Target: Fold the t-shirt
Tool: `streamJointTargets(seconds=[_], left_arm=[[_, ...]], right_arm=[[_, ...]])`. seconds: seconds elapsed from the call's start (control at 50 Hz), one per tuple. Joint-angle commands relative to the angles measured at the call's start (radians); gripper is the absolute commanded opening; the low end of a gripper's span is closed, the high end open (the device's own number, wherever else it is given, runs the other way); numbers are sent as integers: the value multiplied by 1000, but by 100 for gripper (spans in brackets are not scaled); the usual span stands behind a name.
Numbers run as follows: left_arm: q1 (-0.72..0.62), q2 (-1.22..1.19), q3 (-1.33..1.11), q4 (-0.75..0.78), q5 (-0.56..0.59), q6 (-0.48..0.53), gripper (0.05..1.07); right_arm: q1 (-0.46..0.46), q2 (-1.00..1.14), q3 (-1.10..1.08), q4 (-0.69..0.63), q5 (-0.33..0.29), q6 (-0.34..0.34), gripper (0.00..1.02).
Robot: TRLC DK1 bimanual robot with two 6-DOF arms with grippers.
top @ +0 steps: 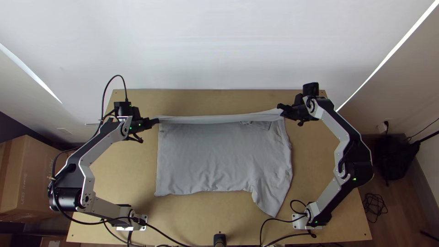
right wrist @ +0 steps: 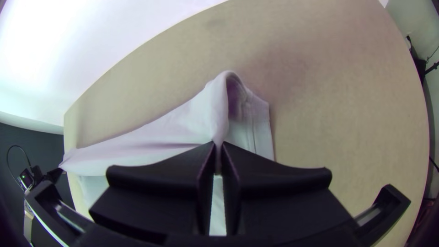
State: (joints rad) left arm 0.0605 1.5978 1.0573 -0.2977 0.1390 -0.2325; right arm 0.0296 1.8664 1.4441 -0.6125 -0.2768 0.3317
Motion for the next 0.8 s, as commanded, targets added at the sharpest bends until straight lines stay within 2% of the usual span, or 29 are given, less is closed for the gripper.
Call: streamJointTargets(seconds=[0.0,0.24,0.28,0.32,0.38,0.42,0.46,0.5,0.56,0.68,0.78], left_arm=[[-1,-47,-48,15,-6,-21,8],[-14,-105,-187,124,-26,-21,8],[-19,-105,-201,127,-32,-19,12],[-22,-108,-211,121,-42,-14,27],[-22,-125,-229,111,-45,-14,54],[-18,-136,-237,103,-45,-16,68],[-5,-145,-238,86,-44,-19,83],[9,-156,-240,78,-42,-14,91],[21,-185,-243,75,-41,-8,95],[53,-262,-246,66,-21,2,95],[91,-329,-240,34,40,4,95]], right_arm=[[4,-65,-83,36,18,-8,2],[9,-102,-186,94,37,-8,3],[9,-102,-189,94,42,-6,3],[9,-107,-197,91,45,-3,12],[9,-127,-220,88,45,1,39],[9,-142,-231,82,47,3,53],[7,-161,-241,77,47,3,60],[3,-185,-252,76,45,3,67],[-7,-216,-274,60,44,1,71],[-23,-279,-251,-112,39,-13,85],[-56,-404,-297,-156,37,-22,86]])
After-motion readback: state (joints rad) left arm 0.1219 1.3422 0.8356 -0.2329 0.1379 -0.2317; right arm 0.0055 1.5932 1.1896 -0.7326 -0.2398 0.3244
